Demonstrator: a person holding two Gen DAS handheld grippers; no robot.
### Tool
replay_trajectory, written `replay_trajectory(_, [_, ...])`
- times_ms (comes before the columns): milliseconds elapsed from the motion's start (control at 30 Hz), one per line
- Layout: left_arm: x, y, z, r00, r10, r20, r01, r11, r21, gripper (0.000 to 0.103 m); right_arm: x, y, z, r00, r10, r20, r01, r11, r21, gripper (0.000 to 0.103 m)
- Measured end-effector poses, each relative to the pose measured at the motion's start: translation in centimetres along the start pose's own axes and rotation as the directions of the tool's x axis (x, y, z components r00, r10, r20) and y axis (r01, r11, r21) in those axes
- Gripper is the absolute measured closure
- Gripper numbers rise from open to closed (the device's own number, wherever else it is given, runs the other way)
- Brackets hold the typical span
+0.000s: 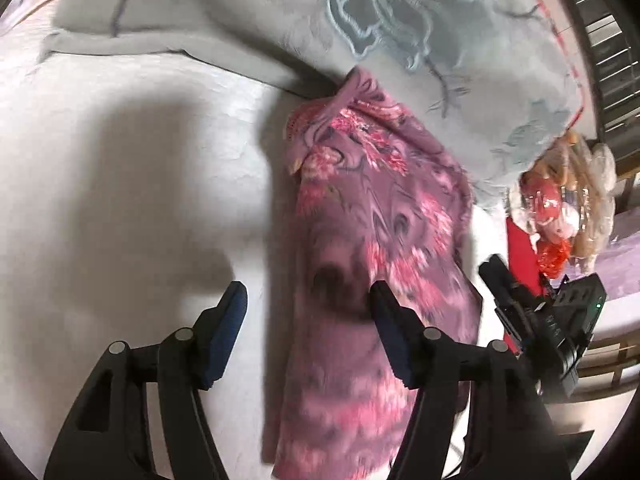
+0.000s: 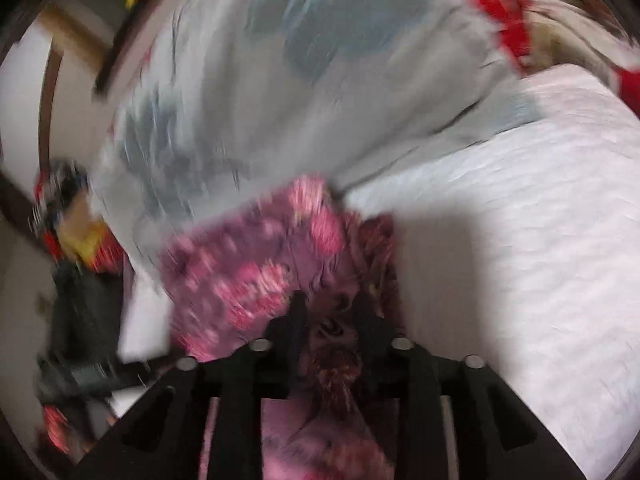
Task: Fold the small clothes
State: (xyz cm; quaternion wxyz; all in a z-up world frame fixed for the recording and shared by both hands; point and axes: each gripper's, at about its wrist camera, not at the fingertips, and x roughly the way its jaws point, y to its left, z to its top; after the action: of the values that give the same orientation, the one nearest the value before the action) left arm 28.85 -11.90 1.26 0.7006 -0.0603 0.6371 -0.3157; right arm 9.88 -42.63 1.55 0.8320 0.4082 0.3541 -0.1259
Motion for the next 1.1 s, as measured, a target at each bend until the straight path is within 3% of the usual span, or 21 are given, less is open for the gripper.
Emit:
replay_trajectory(33, [-0.6,0.4,-0.7,1.0,-0.013,0.009,0.013,1.0,-0.007,0.04,-1.5,-0.6,-0.2,0.999,0.002,0.035,-0.002,1.0,0.011,0.052])
replay_trajectory(100, [-0.5,0.5,-1.6,0.999,-0.042,-0.002,0.042,0.999,-0.029,0.037,-1.9,-1.3,-0.7,0.999,-0.043,0.017,0.043,0.999,0.003,0.041])
replay_trajectory(167, [1.3,0.1,-1.9,0.997,-0.061,-0.056,0.058,0.997,-0.048,0.036,-1.5,-2.5,-1.9,0.996,-0.046,-0.074,0.046,0.999,-0.004,0.042])
replay_trajectory(200, [2.4,-0.6,-2.2,0.993,-0.075,-0.09,0.069,0.996,-0.064,0.036,-0.7,-2.6,-2.8,0.991,-0.036,-0.127,0.035,0.999,-0.004,0.055])
replay_trajectory(233, [3.5,-2.4,-2.1,0.992,-0.081,-0.1,0.074,0.995,-0.07,0.036,-0.5,-2.2,-3.6,0.989,0.004,-0.147,-0.005,1.0,-0.013,0.085])
replay_trajectory(300, [3.4,-3.3,-2.7,0.995,-0.063,-0.072,0.06,0.997,-0.045,0.036,-2.3,-0.6,-3.4,0.998,0.045,-0.04,-0.047,0.998,-0.048,0.089])
replay_trajectory(367, [2.8,-2.9,-3.3,0.998,-0.016,-0.058,0.015,1.0,-0.02,0.036,-3.7,-1.1,-3.6,0.995,0.091,0.031,-0.091,0.996,-0.005,0.09])
replay_trajectory(433, [2.7,-1.4,-3.6,0.995,-0.022,-0.101,0.018,0.999,-0.043,0.036,-1.9,-2.2,-4.0,0.999,0.037,-0.036,-0.036,0.998,0.047,0.09])
replay_trajectory(467, [2.7,-1.3,-3.5,0.994,-0.037,-0.104,0.031,0.998,-0.057,0.037,-0.7,-3.1,-4.5,0.995,-0.009,-0.104,0.015,0.998,0.058,0.089])
replay_trajectory(500, [2.5,-1.4,-3.5,0.994,-0.044,-0.099,0.039,0.998,-0.056,0.037,-0.9,-3.6,-4.7,0.994,0.0,-0.107,0.008,0.997,0.073,0.086])
replay_trajectory(600, [1.7,-1.6,-3.0,0.997,-0.052,-0.055,0.05,0.998,-0.026,0.037,-2.4,-3.1,-3.6,0.997,0.057,-0.044,-0.053,0.993,0.104,0.071])
replay_trajectory(633, [1.8,-1.9,-2.6,0.997,-0.058,-0.049,0.056,0.998,-0.028,0.037,-2.9,-3.2,-2.9,0.998,0.066,-0.013,-0.064,0.992,0.112,0.05])
replay_trajectory(700, [1.9,-1.1,-2.0,0.995,-0.083,-0.063,0.081,0.996,-0.04,0.037,-2.3,-3.2,-2.2,0.999,0.052,0.005,-0.052,0.991,0.121,0.034])
replay_trajectory(867, [3.2,0.2,-1.6,0.983,-0.139,-0.118,0.128,0.987,-0.097,0.037,3.0,-2.2,-3.0,0.986,0.1,-0.132,-0.092,0.994,0.064,0.034])
replay_trajectory(900, [3.3,-0.5,-1.6,0.986,-0.132,-0.098,0.124,0.989,-0.086,0.04,3.0,-1.2,-3.5,0.99,0.083,-0.112,-0.083,0.997,0.007,0.041])
replay_trajectory(933, [3.3,-1.2,-1.7,0.99,-0.113,-0.087,0.107,0.992,-0.067,0.05,2.8,-0.6,-3.6,0.99,0.083,-0.111,-0.086,0.996,-0.028,0.056])
replay_trajectory(1000, [3.0,-2.0,-2.0,0.994,-0.078,-0.071,0.076,0.997,-0.032,0.063,2.2,-0.2,-3.7,0.992,0.087,-0.095,-0.091,0.995,-0.033,0.073])
replay_trajectory(1100, [1.8,-2.2,-2.7,0.994,-0.093,-0.062,0.092,0.995,-0.031,0.07,0.0,0.0,-3.9,0.991,0.117,-0.072,-0.119,0.992,-0.034,0.076])
